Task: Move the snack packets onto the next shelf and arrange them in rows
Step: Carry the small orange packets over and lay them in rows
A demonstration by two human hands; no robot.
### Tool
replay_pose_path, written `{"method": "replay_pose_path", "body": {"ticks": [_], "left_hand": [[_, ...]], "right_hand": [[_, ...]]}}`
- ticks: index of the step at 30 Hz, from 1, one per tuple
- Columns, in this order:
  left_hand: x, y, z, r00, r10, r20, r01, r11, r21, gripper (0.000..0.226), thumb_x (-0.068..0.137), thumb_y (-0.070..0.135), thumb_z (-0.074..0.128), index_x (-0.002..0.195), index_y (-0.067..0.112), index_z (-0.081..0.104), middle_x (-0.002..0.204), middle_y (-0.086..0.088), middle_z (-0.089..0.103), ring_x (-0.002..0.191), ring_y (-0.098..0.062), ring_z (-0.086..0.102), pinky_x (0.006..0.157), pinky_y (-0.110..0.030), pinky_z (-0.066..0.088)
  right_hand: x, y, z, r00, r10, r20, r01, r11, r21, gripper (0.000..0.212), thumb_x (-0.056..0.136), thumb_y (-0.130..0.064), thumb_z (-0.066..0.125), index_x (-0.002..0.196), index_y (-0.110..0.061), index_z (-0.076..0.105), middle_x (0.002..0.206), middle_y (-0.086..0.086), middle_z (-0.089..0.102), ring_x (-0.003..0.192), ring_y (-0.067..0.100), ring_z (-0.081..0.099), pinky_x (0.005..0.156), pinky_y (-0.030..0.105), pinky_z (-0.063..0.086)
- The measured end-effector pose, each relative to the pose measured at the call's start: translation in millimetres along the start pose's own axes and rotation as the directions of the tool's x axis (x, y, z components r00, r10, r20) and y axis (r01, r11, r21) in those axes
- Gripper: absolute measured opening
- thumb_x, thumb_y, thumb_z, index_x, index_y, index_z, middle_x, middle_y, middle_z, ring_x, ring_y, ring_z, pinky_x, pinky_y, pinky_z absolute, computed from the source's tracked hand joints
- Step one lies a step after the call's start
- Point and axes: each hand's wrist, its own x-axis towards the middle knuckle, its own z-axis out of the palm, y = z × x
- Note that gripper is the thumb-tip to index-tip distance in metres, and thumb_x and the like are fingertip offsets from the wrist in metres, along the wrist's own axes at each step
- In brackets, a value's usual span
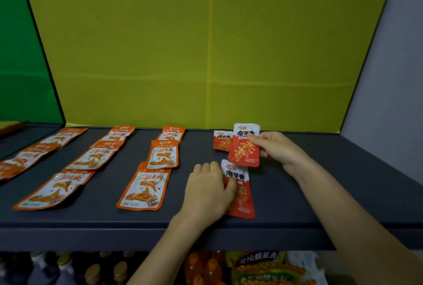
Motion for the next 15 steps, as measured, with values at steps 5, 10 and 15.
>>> {"method": "replay_pose_path", "body": {"ticks": [5,10,15], "left_hand": [[4,-6,1,1.0,0.025,0.006,-0.026,0.987,0.16,0.039,0.092,0.049,0.035,0.103,0.014,0.046,0.115,-0.006,0.055,0.109,-0.023,0.045,0.093,-0.032,0.034],[8,-12,-1,0.997,0.034,0.068,-0.048,0.975,0.217,0.046,0.091,0.055,0.034,0.111,0.015,0.046,0.118,-0.006,0.053,0.111,-0.022,0.045,0.094,-0.031,0.034],[7,-13,-1,0.996,0.066,0.062,-0.079,0.966,0.247,0.048,0.091,0.055,0.031,0.114,0.017,0.047,0.117,-0.005,0.053,0.11,-0.02,0.044,0.095,-0.031,0.033]], "right_hand": [[16,-1,20,0.999,0.037,0.021,-0.035,0.997,-0.061,0.028,0.089,-0.031,0.06,0.067,-0.016,0.052,0.066,-0.001,0.056,0.059,0.009,0.042,0.058,0.02,0.034],[22,7,34,0.999,0.053,-0.009,-0.054,0.984,-0.172,0.029,0.085,-0.039,0.063,0.074,-0.012,0.058,0.075,0.005,0.063,0.065,0.013,0.049,0.064,0.027,0.036],[22,9,34,0.999,0.031,-0.029,-0.041,0.888,-0.459,0.039,0.083,-0.052,0.058,0.066,-0.017,0.052,0.084,0.006,0.064,0.086,0.023,0.059,0.072,0.031,0.039]]}}
